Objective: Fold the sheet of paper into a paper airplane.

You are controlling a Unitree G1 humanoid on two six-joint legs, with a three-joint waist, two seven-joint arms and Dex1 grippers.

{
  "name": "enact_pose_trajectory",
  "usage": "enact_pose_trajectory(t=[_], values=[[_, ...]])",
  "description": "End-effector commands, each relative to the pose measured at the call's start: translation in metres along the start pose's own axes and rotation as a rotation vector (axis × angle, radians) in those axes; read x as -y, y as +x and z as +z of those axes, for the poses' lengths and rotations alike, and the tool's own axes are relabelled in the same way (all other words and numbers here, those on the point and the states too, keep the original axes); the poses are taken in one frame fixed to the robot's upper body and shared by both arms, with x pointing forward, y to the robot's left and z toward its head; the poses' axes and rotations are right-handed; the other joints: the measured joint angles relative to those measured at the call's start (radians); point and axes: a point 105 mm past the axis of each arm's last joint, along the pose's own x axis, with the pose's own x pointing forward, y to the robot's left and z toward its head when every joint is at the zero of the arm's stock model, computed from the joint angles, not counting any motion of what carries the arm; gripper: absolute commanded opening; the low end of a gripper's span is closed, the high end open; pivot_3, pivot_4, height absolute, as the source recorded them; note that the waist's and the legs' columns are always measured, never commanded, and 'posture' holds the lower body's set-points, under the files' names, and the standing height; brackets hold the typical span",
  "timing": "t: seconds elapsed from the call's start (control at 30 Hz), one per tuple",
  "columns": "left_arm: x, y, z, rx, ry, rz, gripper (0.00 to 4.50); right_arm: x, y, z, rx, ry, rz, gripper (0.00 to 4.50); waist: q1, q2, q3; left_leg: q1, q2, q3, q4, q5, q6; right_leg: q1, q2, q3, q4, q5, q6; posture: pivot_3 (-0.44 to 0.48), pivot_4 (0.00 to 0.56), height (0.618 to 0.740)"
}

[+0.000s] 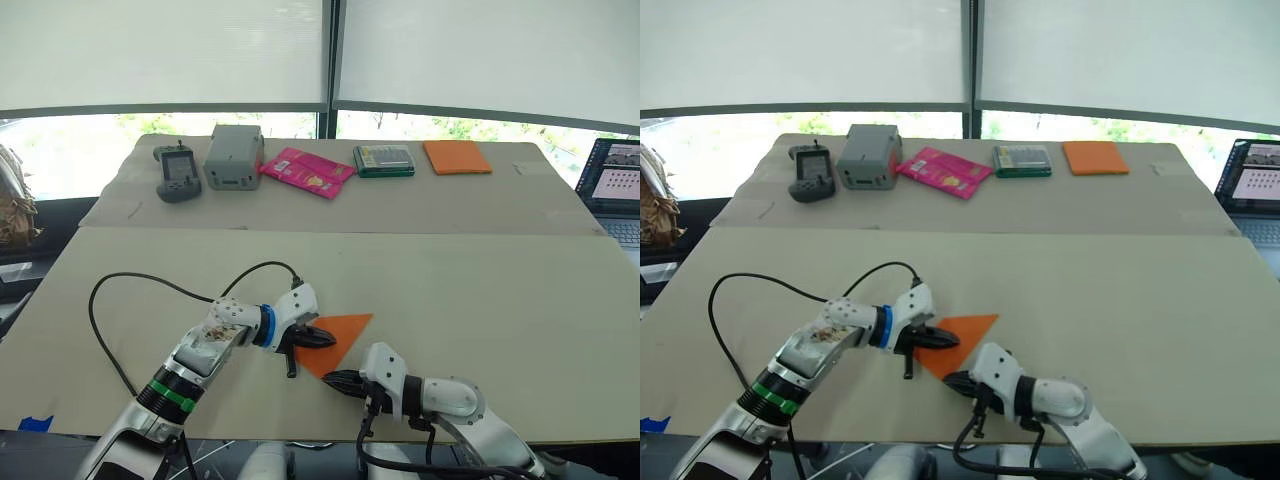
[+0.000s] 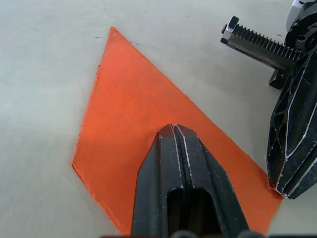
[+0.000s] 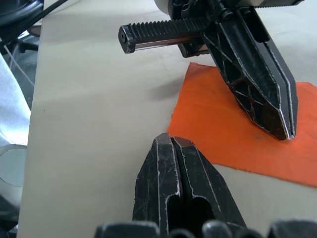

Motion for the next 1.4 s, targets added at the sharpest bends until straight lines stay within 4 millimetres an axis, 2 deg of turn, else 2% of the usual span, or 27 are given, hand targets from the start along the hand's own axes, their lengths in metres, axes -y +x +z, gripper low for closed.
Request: enact_pose_trajectory(t=[0.03,0.13,0.27,0.37,0.5,0.67,0.83,1.03,1.13,1.23,1.3,1.4], values=[[0.004,0.003,-0.01,-0.052,-0.021,-0.031,0.02,-0.016,0.01,-0.009,-0.021,0.04,0.037,0.0,-0.004,0.0,0.0,0.0,0.001,0.0,0.0,0.0,0.0,0.0,0.001,0.0,0.0,0.0,0.0,0.0,0.15,0.74],[0.003,0.003,-0.009,-0.052,-0.018,-0.034,0.02,-0.012,0.008,-0.003,-0.002,0.034,0.016,0.0,-0.005,0.0,0.0,0.0,0.001,0.0,0.0,0.0,0.0,0.0,0.001,0.0,0.0,0.0,0.0,0.0,0.15,0.74],[0.002,0.007,-0.006,-0.034,-0.01,-0.03,0.02,0.014,-0.011,0.033,0.144,0.03,-0.095,0.0,-0.002,0.0,0.0,0.0,0.001,-0.001,0.0,0.0,0.0,-0.001,0.001,0.0,0.001,0.0,0.0,0.0,0.15,0.74],[0.001,0.009,-0.002,-0.013,-0.012,-0.019,0.02,0.043,-0.026,0.039,0.187,0.023,-0.226,0.0,0.002,0.0,0.001,-0.001,-0.001,0.0,0.001,0.0,0.0,-0.001,-0.001,0.0,0.001,0.0,0.0,0.0,0.15,0.74],[0.001,0.011,-0.001,0.0,-0.017,-0.011,0.02,0.064,-0.025,0.02,0.112,0.008,-0.301,0.0,0.007,0.0,0.001,-0.001,-0.001,0.0,0.001,0.0,0.0,0.0,-0.001,0.0,0.0,0.0,0.0,0.0,0.15,0.74],[0.0,0.01,-0.001,0.007,-0.02,0.01,0.02,0.073,-0.013,0.001,0.037,0.0,-0.318,0.0,0.006,0.0,0.001,-0.001,-0.002,0.0,0.0,0.0,0.0,-0.002,-0.001,0.0,0.001,0.0,0.0,0.0,0.15,0.74],[-0.002,0.007,-0.001,0.012,-0.027,0.036,0.02,0.1,-0.026,-0.015,-0.036,-0.01,-0.411,0.0,-0.001,0.0,0.001,0.001,-0.001,0.0,0.001,0.0,0.0,0.002,-0.001,0.0,0.001,0.0,0.0,0.0,0.15,0.74],[-0.002,0.006,-0.001,0.016,-0.03,0.043,0.02,0.131,-0.044,-0.023,-0.112,-0.034,-0.547,0.0,-0.001,0.0,0.001,0.002,-0.001,0.0,0.001,0.0,0.0,0.003,-0.001,0.0,0.001,0.0,-0.001,0.0,0.15,0.74],[-0.002,0.006,-0.002,0.016,-0.032,0.044,0.02,0.139,-0.05,-0.022,-0.11,-0.04,-0.592,0.0,0.0,0.0,0.001,0.002,-0.001,0.0,0.001,0.0,0.0,0.003,-0.001,0.0,0.001,0.0,-0.001,0.0,0.15,0.74],[-0.005,0.008,0.0,0.024,-0.032,0.053,0.02,0.14,-0.054,0.002,0.02,-0.052,-0.624,0.0,0.002,0.0,0.001,0.001,-0.001,0.0,0.001,0.0,0.0,0.003,-0.002,0.0,0.0,0.0,0.0,0.0,0.15,0.74],[-0.006,0.008,0.001,0.029,-0.031,0.06,0.02,0.133,-0.051,0.019,0.104,-0.054,-0.598,0.0,0.003,0.0,0.001,0.001,-0.001,0.0,0.001,0.0,0.0,0.002,-0.002,0.0,0.0,0.0,0.0,0.0,0.15,0.74],[-0.009,0.008,0.002,0.034,-0.032,0.072,0.02,0.118,-0.045,0.026,0.128,-0.055,-0.54,0.0,-0.001,0.001,0.001,-0.001,-0.001,0.0,0.001,0.0,0.0,0.001,-0.001,0.001,0.001,0.0,0.0,0.0,0.15,0.74]])
